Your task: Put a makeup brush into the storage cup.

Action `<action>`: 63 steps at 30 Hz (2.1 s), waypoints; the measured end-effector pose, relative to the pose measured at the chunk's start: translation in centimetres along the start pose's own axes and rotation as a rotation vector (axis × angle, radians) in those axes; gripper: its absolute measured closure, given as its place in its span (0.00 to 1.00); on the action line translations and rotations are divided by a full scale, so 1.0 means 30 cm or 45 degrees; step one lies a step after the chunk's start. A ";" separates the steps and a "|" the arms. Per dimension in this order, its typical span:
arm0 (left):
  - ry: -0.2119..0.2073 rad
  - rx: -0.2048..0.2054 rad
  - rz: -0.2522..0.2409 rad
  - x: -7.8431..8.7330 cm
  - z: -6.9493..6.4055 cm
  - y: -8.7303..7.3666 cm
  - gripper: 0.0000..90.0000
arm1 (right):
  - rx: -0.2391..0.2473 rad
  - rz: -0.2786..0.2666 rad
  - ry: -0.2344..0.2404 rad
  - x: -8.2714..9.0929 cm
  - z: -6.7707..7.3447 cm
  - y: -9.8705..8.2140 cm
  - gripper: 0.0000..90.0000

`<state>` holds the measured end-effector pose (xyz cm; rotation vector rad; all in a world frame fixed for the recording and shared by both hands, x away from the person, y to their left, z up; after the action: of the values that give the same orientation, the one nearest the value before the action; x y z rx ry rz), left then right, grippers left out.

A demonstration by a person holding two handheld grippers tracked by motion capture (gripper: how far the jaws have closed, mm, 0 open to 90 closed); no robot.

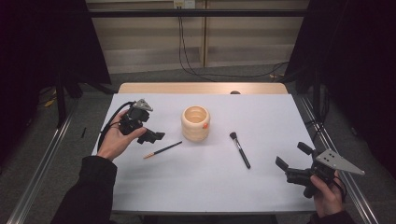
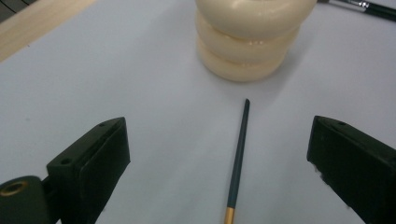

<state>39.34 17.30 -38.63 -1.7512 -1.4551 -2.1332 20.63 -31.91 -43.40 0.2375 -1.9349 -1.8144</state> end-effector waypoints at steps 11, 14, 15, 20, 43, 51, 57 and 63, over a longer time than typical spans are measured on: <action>-0.034 -0.047 0.238 -0.032 -0.004 -0.008 0.08 | 0.009 -0.006 0.002 -0.001 0.001 0.000 0.00; -0.019 -0.041 0.278 -0.058 -0.004 -0.013 0.15 | 0.009 -0.004 0.006 -0.002 0.002 0.000 0.00; -0.019 -0.041 0.278 -0.058 -0.004 -0.013 0.16 | 0.009 -0.003 0.007 -0.002 0.002 0.000 0.00; -0.027 -0.077 0.394 -0.084 0.005 -0.025 0.17 | 0.002 -0.008 -0.004 0.000 -0.001 0.000 0.00; -0.072 -0.130 0.625 -0.166 0.007 -0.073 0.37 | 0.011 -0.002 -0.009 -0.002 -0.001 -0.001 0.00; -0.087 -0.140 0.636 -0.173 0.006 -0.095 0.64 | 0.013 -0.004 0.000 -0.005 0.000 -0.002 0.00; -0.118 -0.141 0.634 -0.180 -0.005 -0.098 0.77 | 0.009 -0.004 -0.003 -0.005 0.000 -0.002 0.00; -0.111 -0.162 0.656 -0.197 -0.023 -0.104 0.85 | 0.006 0.003 0.004 -0.005 0.001 -0.002 0.00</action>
<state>39.32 15.61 -45.15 -2.0059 -0.7685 -1.9233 20.73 -31.84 -43.50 0.2395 -1.9369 -1.8072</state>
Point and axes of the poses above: each handheld gripper's, and its own axes: x roughly backward along the jaws, y roughly out of its top, z roughly to its left, the point moved 1 cm from there along -x, roughly forward along the jaws, and after that the axes turned 6 degrees about x, right-handed, at the moved point
